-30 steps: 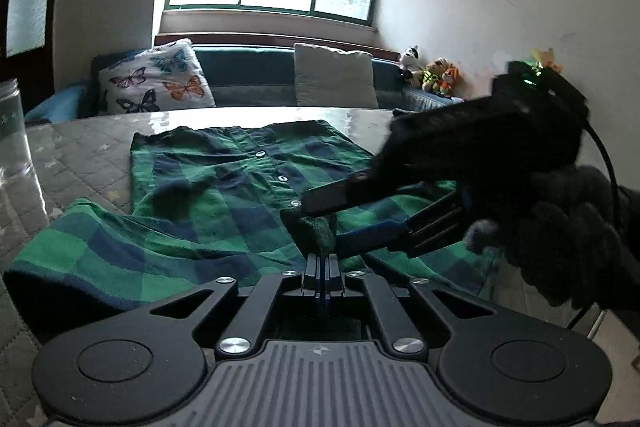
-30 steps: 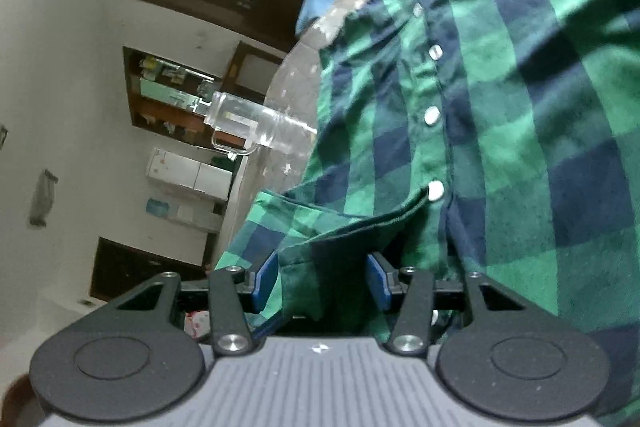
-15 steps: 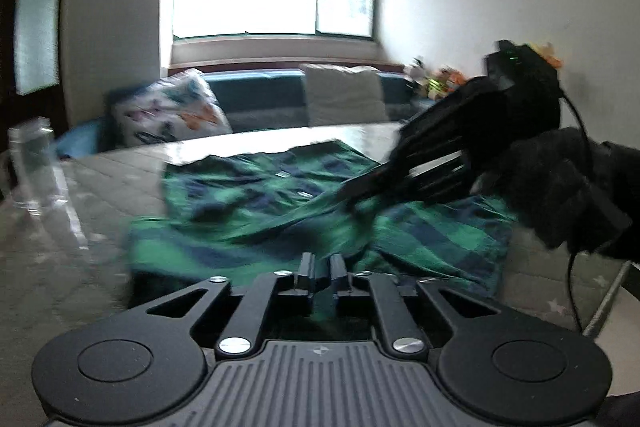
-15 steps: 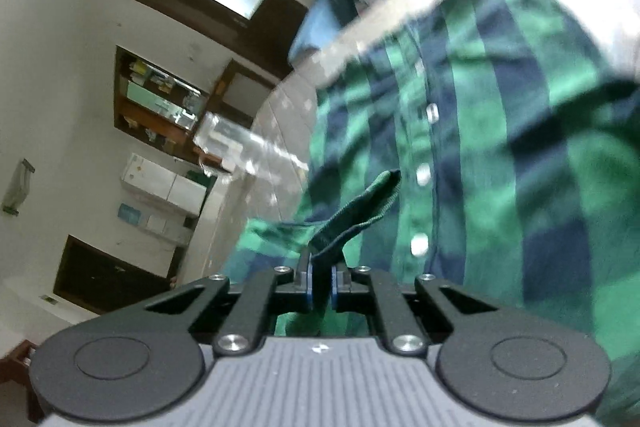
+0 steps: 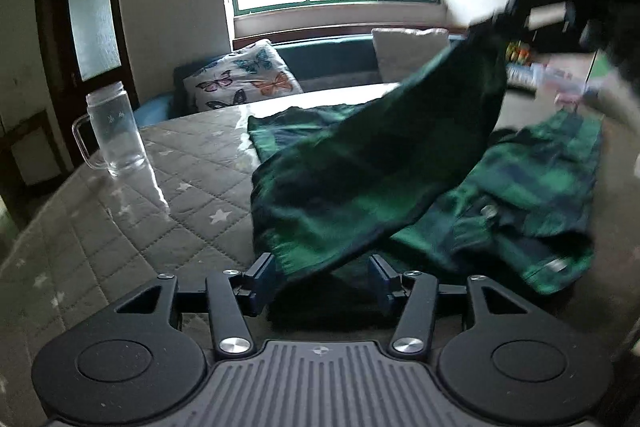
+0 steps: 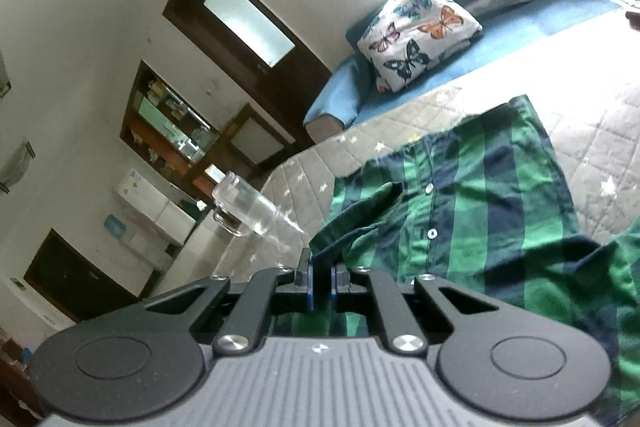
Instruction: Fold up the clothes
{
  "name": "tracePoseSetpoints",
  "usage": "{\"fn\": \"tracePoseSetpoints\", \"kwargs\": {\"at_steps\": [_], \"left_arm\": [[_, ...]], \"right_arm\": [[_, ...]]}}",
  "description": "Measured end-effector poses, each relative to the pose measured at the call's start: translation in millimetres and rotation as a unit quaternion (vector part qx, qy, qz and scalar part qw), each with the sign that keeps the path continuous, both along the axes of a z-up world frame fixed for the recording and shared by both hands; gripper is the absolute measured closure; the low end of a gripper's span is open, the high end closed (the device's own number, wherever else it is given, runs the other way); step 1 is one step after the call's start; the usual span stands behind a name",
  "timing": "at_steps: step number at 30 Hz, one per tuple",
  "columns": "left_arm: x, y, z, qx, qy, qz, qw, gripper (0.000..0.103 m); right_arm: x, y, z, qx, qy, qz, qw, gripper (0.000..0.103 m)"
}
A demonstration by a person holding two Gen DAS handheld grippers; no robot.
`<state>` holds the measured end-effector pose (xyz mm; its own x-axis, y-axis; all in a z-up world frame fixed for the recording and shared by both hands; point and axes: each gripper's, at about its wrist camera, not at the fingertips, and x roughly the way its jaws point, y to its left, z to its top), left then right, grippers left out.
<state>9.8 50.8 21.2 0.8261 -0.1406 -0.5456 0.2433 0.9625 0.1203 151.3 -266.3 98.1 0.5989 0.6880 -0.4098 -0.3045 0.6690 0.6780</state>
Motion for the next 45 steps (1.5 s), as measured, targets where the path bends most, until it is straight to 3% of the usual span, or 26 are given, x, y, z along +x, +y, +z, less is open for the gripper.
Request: {"fn": "tracePoseSetpoints", "kwargs": {"at_steps": [6,11,12,16,20,27,34,38,41,45], "left_arm": [[11.4,6.1,-6.3,0.001,0.008,0.017,0.9998,0.051],[9.9,5.7,-9.5,0.006,0.007,0.016,0.9998,0.068],[8.7,5.0,-9.6,0.006,0.005,0.013,0.9999,0.079],[2.6,0.9,-8.9,0.012,-0.004,0.0,0.9999,0.085],[-1.4,-4.4,-9.7,0.031,-0.006,-0.017,0.9994,0.094],[-3.2,-4.8,-10.2,0.056,0.011,-0.031,0.9979,0.096],[-7.6,9.0,1.5,0.048,0.033,-0.047,0.9972,0.092],[-8.5,21.3,23.4,0.029,0.021,-0.051,0.9981,0.09],[2.3,24.3,40.3,0.009,0.007,-0.042,0.999,0.09],[28.7,15.6,53.3,-0.032,0.0,-0.048,0.9984,0.09]], "right_arm": [[-9.8,-8.0,20.5,0.005,-0.033,-0.004,0.999,0.097],[-17.5,-16.4,29.4,0.003,-0.053,-0.011,0.999,0.097],[-19.1,-19.0,29.6,-0.001,-0.055,-0.015,0.998,0.097],[-23.0,-33.6,15.9,-0.051,-0.044,-0.047,0.997,0.097],[-18.7,-43.6,-20.4,-0.108,-0.005,-0.072,0.992,0.097],[-7.7,-32.2,-81.7,-0.173,0.052,-0.068,0.981,0.097],[-7.4,-30.2,-70.6,-0.175,0.02,-0.06,0.983,0.091],[-5.3,-37.8,-81.0,-0.185,0.046,-0.059,0.98,0.085],[-4.0,-41.1,-84.4,-0.188,0.05,-0.058,0.979,0.079],[-0.5,-42.9,-83.9,-0.195,0.046,-0.061,0.978,0.079]]}}
